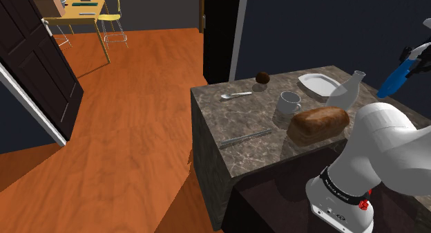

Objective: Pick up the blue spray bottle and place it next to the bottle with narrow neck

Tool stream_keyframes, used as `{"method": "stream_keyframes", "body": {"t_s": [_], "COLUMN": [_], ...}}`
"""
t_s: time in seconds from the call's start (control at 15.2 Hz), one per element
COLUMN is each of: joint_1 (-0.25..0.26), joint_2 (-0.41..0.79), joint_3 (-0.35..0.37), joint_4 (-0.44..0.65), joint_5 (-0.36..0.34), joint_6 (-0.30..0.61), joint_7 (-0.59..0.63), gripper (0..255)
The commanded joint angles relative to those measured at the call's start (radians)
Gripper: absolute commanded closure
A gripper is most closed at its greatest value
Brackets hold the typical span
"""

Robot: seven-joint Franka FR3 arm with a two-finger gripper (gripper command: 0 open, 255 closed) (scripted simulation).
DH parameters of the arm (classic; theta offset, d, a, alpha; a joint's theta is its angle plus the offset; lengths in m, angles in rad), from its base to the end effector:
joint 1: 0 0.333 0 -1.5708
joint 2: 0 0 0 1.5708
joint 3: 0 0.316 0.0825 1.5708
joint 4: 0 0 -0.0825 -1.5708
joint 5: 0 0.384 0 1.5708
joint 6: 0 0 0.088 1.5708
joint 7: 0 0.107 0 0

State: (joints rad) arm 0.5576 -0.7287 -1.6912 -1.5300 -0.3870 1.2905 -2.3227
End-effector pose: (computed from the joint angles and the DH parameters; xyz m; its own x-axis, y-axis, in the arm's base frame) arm 0.0328 -0.5841 0.4823 0.2966 0.8416 0.4514 0.9432 -0.3323 -0.0001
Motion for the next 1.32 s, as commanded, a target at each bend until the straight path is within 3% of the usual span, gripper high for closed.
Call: {"method": "stream_keyframes", "body": {"t_s": [0.0,1.25], "joint_1": [-0.009,-0.020], "joint_2": [-0.006,-0.084], "joint_3": [-0.002,-0.081], "joint_4": [-0.027,-0.205], "joint_5": [-0.007,-0.091], "joint_6": [0.024,0.224], "joint_7": [-0.001,0.004], "gripper": [255,255]}}
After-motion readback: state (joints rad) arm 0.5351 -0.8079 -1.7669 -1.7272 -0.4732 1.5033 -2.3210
